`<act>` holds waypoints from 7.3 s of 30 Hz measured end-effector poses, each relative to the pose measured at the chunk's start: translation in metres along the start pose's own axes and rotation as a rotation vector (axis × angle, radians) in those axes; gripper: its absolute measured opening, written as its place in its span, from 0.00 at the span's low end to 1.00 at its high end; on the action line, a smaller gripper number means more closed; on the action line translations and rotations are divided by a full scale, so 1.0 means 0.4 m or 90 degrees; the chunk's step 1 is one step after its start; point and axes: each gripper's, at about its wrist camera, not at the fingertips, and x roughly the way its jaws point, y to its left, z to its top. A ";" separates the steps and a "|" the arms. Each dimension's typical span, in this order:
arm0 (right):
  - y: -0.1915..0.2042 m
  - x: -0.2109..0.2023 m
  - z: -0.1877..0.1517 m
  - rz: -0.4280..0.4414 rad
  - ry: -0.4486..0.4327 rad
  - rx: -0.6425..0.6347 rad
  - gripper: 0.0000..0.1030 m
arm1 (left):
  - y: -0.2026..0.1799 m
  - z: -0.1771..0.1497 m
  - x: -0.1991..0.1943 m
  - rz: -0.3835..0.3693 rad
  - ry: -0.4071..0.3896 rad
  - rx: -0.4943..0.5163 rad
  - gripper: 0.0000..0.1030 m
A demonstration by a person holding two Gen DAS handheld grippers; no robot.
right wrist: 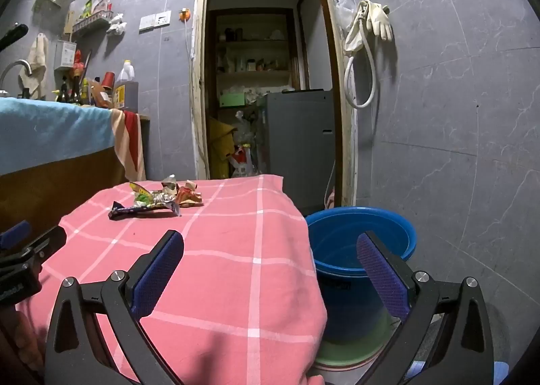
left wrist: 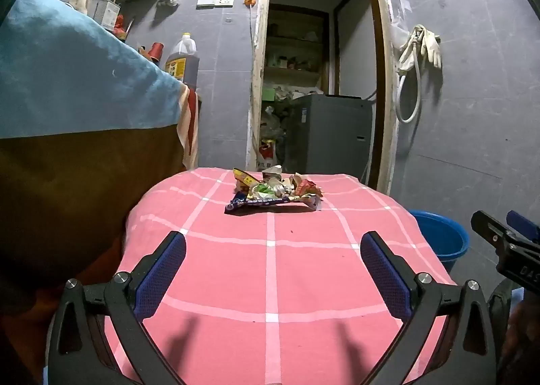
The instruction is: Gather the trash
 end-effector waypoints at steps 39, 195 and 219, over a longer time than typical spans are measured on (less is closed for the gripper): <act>0.001 0.003 -0.002 0.000 0.003 0.000 1.00 | 0.006 0.002 0.008 -0.009 0.014 -0.005 0.98; 0.227 0.763 0.119 0.329 0.404 -0.067 0.21 | 0.170 0.144 0.484 -0.004 0.327 -0.159 0.23; -0.114 0.363 0.309 0.113 -0.060 0.062 0.21 | -0.072 0.338 0.369 -0.151 0.055 -0.151 0.23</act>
